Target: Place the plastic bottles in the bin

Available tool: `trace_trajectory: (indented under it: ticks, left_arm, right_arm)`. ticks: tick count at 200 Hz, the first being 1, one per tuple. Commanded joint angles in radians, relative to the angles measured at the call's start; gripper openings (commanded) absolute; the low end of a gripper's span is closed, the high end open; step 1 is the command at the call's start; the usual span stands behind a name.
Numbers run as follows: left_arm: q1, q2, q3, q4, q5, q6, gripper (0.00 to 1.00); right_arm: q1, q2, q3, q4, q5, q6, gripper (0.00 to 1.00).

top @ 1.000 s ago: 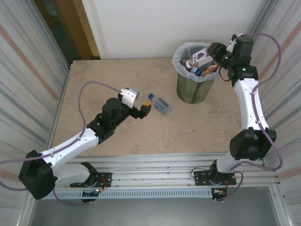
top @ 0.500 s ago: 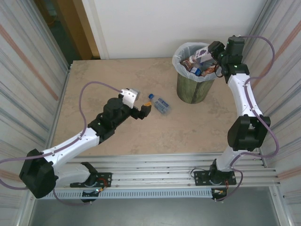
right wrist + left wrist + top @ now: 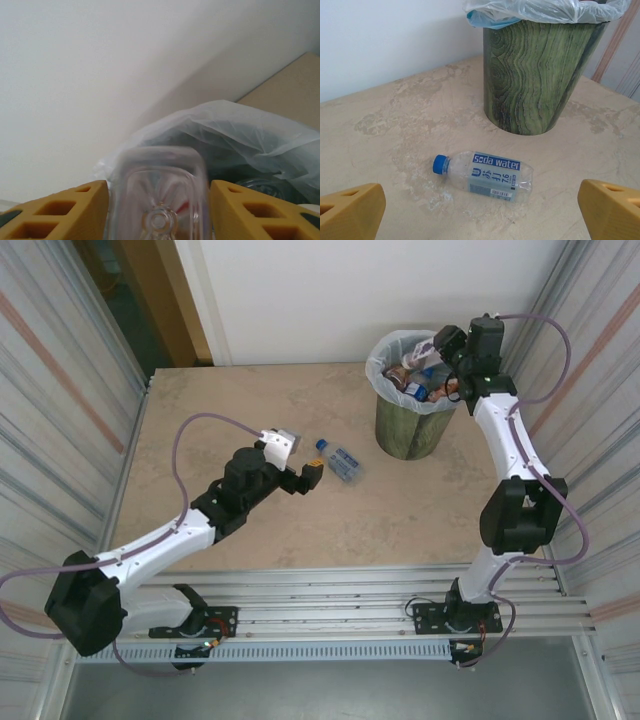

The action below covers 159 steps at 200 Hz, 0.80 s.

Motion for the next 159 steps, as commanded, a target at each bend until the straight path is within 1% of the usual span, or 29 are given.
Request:
trace_trajectory:
  ticks: [1,17,39,54,84,92,111,134,138,159]
  left_arm:
    - [-0.006,0.011,0.03,0.016,-0.001,-0.014,0.99]
    - [-0.006,0.018,0.031,0.017,0.004,-0.019,0.99]
    - [-0.006,0.022,0.03,0.019,0.004,-0.026,0.99]
    - [-0.006,0.021,0.03,0.018,0.0,-0.028,0.99]
    - [-0.006,0.023,0.028,0.02,-0.001,-0.03,0.99]
    - [-0.006,0.024,0.029,0.02,0.0,-0.032,0.99]
    - [-0.005,0.027,0.03,0.02,0.001,-0.032,0.99]
    - [-0.006,0.029,0.031,0.017,0.001,-0.035,0.99]
    - [-0.005,0.03,0.031,0.017,0.001,-0.036,0.99]
    - [-0.006,0.03,0.031,0.013,0.001,-0.037,0.99]
  right_arm:
    - [0.009,0.008,0.066,-0.097,0.035,-0.073,0.64]
    - [0.009,0.004,0.092,-0.132,0.051,-0.107,0.72]
    - [0.009,-0.01,0.113,-0.169,0.071,-0.148,0.73]
    - [0.009,-0.025,0.116,-0.182,0.086,-0.172,0.71]
    - [0.016,-0.045,0.104,-0.201,0.097,-0.214,0.57]
    - [0.02,-0.046,0.099,-0.2,0.094,-0.226,0.55]
    - [0.026,-0.03,0.102,-0.203,0.062,-0.266,0.55]
    - [0.027,0.024,0.153,-0.253,0.044,-0.31,0.55]
    - [0.028,0.036,0.19,-0.261,0.042,-0.316,0.55]
    - [0.029,0.088,0.266,-0.302,0.045,-0.354,0.54]
